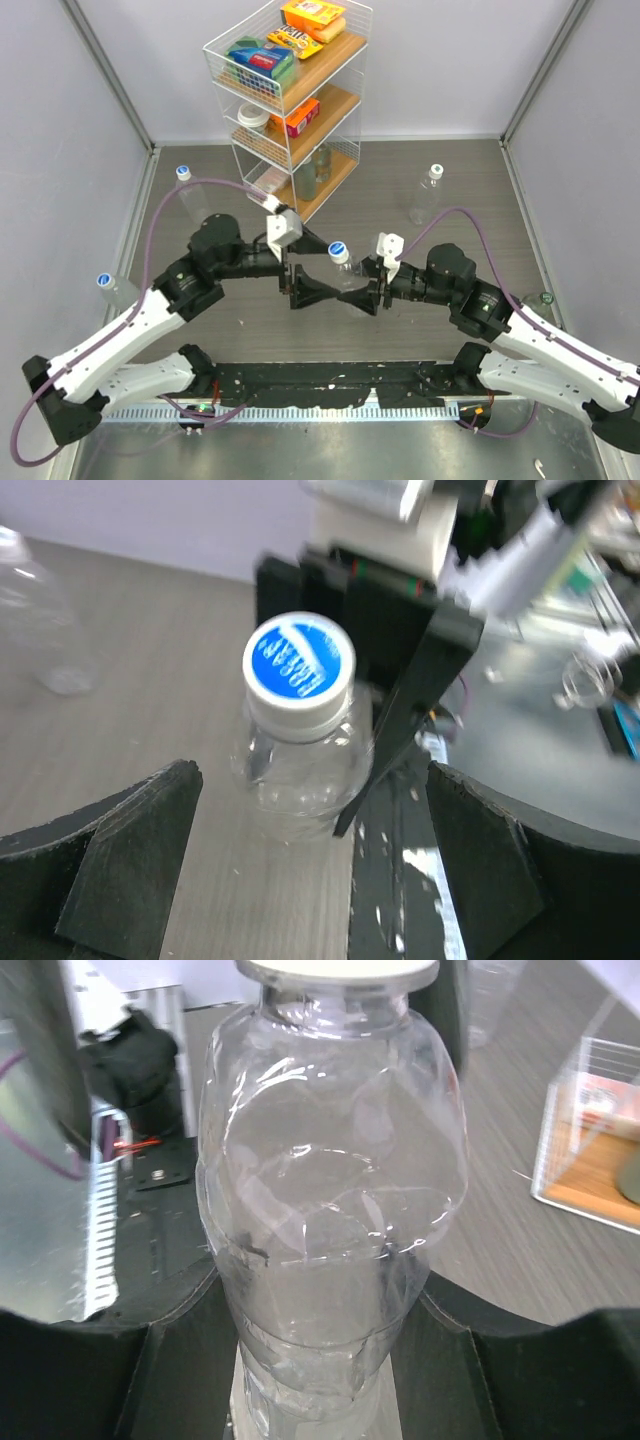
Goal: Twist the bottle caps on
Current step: Screw the bottle cap onto the plastic bottle.
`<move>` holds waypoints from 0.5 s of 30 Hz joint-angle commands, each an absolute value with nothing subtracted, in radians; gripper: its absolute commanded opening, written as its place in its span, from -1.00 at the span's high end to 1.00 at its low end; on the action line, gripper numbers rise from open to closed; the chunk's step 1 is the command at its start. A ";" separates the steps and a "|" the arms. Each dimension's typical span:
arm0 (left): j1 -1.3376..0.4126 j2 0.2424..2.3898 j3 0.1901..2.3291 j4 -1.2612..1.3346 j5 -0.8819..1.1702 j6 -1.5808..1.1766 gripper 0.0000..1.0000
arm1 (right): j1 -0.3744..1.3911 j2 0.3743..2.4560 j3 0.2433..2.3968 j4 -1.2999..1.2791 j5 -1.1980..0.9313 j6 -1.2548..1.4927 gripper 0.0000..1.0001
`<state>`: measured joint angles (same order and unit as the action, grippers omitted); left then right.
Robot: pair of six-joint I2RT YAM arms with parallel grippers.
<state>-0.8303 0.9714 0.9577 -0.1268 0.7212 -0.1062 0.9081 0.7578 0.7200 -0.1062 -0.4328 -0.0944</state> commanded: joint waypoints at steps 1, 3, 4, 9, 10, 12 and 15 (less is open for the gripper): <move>-0.831 0.897 0.989 0.028 0.358 -0.339 -0.99 | 0.908 0.784 0.768 -0.091 -0.136 -0.072 0.98; -0.830 0.917 1.031 -0.023 0.238 -0.435 -0.99 | 0.910 0.807 0.772 -0.095 -0.062 -0.069 0.98; -0.830 0.933 1.052 -0.052 0.210 -0.457 -0.99 | 0.908 0.818 0.772 -0.095 -0.043 -0.066 0.98; -0.831 1.049 1.212 -0.230 0.023 -0.629 -0.99 | 0.910 0.841 0.781 -0.116 -0.003 -0.074 0.98; -0.831 1.069 1.229 -0.238 0.012 -0.643 -0.99 | 0.908 0.842 0.787 -0.121 -0.003 -0.074 0.98; -0.831 1.101 1.246 -0.233 0.011 -0.660 -0.99 | 0.908 0.841 0.790 -0.132 0.046 -0.074 0.98; -0.831 1.149 1.265 -0.235 0.035 -0.670 -0.95 | 0.910 0.836 0.778 -0.124 0.052 -0.077 0.98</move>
<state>-0.8299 1.1103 1.2152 -0.1974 0.0868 -0.5945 0.9077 0.8490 0.7330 -0.1581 -0.0128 -0.0761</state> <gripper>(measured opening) 0.994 0.575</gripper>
